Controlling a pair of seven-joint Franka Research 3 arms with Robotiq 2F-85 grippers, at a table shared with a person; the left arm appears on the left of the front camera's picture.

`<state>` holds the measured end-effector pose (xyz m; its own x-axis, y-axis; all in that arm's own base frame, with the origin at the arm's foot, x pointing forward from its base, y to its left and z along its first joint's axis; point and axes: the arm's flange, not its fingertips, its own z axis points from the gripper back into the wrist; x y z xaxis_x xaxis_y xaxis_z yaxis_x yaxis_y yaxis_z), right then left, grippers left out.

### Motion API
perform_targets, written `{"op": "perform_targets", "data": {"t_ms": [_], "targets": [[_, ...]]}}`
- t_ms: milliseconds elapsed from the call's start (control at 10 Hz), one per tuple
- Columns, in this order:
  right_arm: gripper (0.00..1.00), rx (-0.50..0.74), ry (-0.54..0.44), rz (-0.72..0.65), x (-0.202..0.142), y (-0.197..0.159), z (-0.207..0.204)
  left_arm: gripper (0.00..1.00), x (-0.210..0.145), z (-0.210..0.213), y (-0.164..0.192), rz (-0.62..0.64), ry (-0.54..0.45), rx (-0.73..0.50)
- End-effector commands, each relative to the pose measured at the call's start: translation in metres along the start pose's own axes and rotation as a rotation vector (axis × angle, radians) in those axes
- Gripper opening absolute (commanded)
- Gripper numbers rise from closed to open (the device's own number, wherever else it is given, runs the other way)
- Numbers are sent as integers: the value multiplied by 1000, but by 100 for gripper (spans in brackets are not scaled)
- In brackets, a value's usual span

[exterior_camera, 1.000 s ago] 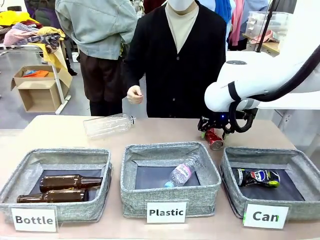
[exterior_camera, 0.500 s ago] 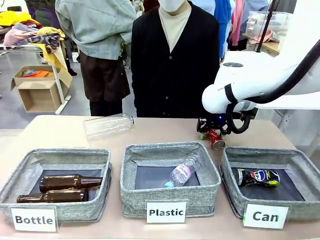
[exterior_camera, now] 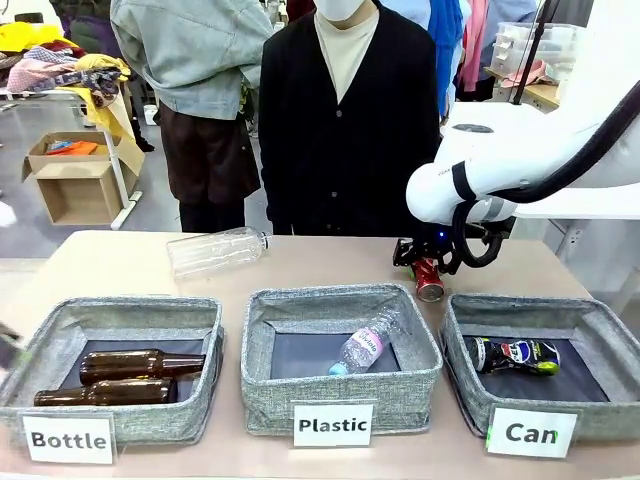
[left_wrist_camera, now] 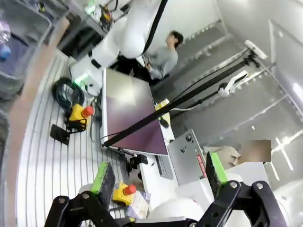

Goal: Sort the can waste into the basket.
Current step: Pick up the can waste from the table and place it in the right Fabric basket.

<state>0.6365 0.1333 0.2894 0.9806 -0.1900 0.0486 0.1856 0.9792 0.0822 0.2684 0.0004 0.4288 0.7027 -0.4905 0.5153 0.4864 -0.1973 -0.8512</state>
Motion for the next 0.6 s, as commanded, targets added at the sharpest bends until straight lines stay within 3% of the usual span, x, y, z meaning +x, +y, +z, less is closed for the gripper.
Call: {"op": "perform_targets", "data": {"t_ms": [0,200,300,500], "targets": [[0,54,5,-31,-14,-18,9,100,17,-35,28,67,24,-29],[0,64,-2,-34,-21,-33,30,100,28,-63,63,127,-115,-26],[0,71,-1,-21,-26,-40,41,100,30,-73,77,141,-225,109],[0,90,-11,36,-42,-54,76,100,39,-64,95,262,-536,281]]}}
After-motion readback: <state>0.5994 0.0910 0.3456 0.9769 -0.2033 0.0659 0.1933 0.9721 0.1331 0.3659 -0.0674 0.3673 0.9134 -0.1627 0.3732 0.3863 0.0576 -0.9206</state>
